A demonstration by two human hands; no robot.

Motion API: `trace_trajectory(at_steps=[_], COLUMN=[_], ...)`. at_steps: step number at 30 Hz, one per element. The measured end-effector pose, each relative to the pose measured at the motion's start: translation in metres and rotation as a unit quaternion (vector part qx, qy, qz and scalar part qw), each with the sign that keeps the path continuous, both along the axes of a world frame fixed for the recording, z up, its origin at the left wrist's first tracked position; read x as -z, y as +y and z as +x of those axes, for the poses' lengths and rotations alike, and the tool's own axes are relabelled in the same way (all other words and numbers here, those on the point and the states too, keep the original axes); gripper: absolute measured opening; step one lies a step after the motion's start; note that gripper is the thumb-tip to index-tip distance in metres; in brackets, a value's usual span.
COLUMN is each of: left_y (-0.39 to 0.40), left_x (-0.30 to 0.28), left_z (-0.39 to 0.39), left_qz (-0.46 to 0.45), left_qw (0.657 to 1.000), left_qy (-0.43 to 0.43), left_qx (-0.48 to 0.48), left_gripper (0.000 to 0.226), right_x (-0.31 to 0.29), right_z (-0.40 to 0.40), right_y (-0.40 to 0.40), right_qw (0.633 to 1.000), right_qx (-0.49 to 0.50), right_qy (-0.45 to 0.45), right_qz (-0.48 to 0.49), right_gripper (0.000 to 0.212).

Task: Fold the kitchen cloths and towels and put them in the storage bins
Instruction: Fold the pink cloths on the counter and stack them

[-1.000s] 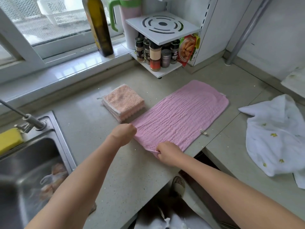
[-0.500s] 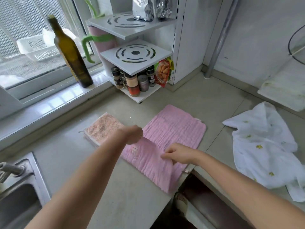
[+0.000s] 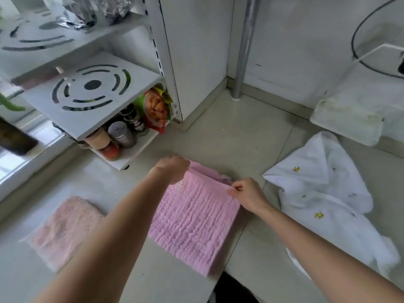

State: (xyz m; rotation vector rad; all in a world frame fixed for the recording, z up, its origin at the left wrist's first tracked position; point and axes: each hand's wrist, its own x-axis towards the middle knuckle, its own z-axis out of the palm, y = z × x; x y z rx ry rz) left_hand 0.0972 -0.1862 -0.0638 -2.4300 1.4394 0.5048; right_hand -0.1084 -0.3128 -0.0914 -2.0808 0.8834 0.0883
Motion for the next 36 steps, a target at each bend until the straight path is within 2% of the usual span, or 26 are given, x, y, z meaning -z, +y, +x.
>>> trace_trajectory(at_steps=[4, 14, 17, 20, 21, 23, 26, 28, 31, 36], left_y=[-0.026, -0.046, -0.046, -0.044, -0.041, -0.033, -0.012, 0.006, 0.021, 0.018], left_x=[0.007, 0.026, 0.037, 0.042, 0.041, 0.04, 0.05, 0.064, 0.081, 0.086], left_z=[0.006, 0.014, 0.016, 0.01, 0.006, -0.004, -0.021, -0.03, -0.032, -0.024], left_qz=[0.016, 0.049, 0.035, -0.002, -0.036, -0.134, -0.257, -0.218, -0.138, -0.135], left_qw=[0.999, 0.999, 0.998, 0.995, 0.994, 0.985, 0.962, 0.97, 0.989, 0.988], left_qy=[-0.019, -0.025, -0.048, -0.097, -0.107, -0.109, -0.064, -0.021, 0.04, 0.012], left_qx=[0.023, 0.003, 0.004, -0.006, -0.015, -0.02, 0.069, 0.107, 0.016, -0.077], left_gripper=[0.037, 0.028, 0.025, 0.025, 0.027, 0.031, 0.032, 0.045, 0.063, 0.073], right_x=[0.01, 0.017, 0.014, 0.009, 0.011, 0.018, 0.033, 0.047, 0.058, 0.064], right_z=[0.005, 0.018, 0.019, 0.02, 0.021, 0.025, 0.027, 0.019, 0.008, 0.009], right_y=[-0.02, -0.03, -0.027, -0.019, -0.016, -0.005, 0.012, 0.014, 0.01, 0.012], right_qw=[0.999, 1.0, 0.998, 0.975, 0.962, 0.943, 0.924, 0.896, 0.895, 0.901], right_qx=[0.012, 0.002, -0.016, -0.059, -0.068, -0.102, -0.215, -0.295, -0.301, -0.287], right_qy=[0.011, 0.025, 0.046, 0.072, 0.061, 0.015, -0.045, 0.005, 0.044, 0.07], right_qz=[0.028, 0.019, -0.048, -0.204, -0.257, -0.316, -0.314, -0.332, -0.326, -0.317], right_gripper=[0.009, 0.033, 0.031, 0.008, 0.007, 0.022, 0.042, 0.06, 0.07, 0.074])
